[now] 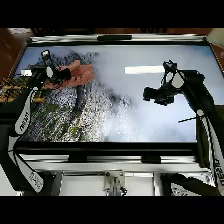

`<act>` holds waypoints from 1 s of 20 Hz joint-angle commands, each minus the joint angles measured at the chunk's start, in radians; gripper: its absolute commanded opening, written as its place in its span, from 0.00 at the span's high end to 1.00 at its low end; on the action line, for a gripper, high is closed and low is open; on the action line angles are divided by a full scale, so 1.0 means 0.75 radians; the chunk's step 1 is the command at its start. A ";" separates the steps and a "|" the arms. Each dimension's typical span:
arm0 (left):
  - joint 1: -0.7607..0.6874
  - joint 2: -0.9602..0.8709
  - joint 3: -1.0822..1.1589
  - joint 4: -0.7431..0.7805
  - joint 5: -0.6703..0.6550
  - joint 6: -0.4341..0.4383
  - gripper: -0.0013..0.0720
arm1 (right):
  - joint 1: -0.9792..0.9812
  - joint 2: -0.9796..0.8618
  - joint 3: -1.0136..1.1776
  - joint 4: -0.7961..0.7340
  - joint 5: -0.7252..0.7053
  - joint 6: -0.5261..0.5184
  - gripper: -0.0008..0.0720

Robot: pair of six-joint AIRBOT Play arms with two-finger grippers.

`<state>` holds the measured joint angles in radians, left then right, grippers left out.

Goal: Fold the shirts.

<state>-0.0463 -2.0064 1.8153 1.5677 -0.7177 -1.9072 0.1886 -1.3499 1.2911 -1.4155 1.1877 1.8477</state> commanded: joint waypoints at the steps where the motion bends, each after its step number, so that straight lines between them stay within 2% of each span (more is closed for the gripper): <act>1: 0.000 -0.044 0.021 -0.041 -0.023 -0.002 0.56 | 0.001 -0.008 0.001 0.015 -0.003 -0.002 0.14; 2: 0.000 -0.028 0.022 -0.067 -0.017 -0.001 0.89 | 0.001 -0.009 0.001 0.015 -0.008 -0.002 0.14; 3: -0.005 0.003 0.022 -0.092 0.013 0.003 0.94 | 0.000 -0.008 0.001 0.015 -0.021 -0.002 0.14; 6: -0.075 0.197 0.022 -0.127 0.204 0.004 0.94 | 0.000 -0.008 0.002 0.008 -0.111 -0.002 0.14; 8: -0.161 0.401 0.022 -0.126 0.294 0.065 0.94 | -0.001 0.007 0.003 -0.003 -0.120 -0.003 0.14; 10: -0.268 0.660 0.021 -0.126 0.272 0.172 0.94 | -0.001 0.091 0.006 -0.042 -0.049 -0.004 0.14; 12: -0.388 0.896 0.021 -0.126 0.190 0.265 0.94 | -0.001 0.256 0.006 -0.194 -0.003 -0.003 0.14; 13: -0.450 0.989 0.020 -0.126 0.126 0.273 0.94 | -0.001 0.364 0.006 -0.291 0.017 -0.002 0.14; 16: -0.668 1.168 -0.033 -0.119 -0.139 0.246 0.94 | -0.001 0.688 0.006 -0.514 0.084 0.019 0.14; 18: -0.833 1.220 -0.187 -0.051 -0.250 0.146 0.94 | -0.001 0.877 0.006 -0.607 0.146 0.045 0.14; 20: -0.983 1.231 -0.405 0.034 -0.250 0.005 0.94 | -0.001 1.012 0.006 -0.623 0.228 0.045 0.14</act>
<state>-0.6331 -1.1416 1.6642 1.5185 -0.8200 -1.7939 0.1883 -0.7528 1.2953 -1.7878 1.2766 1.8671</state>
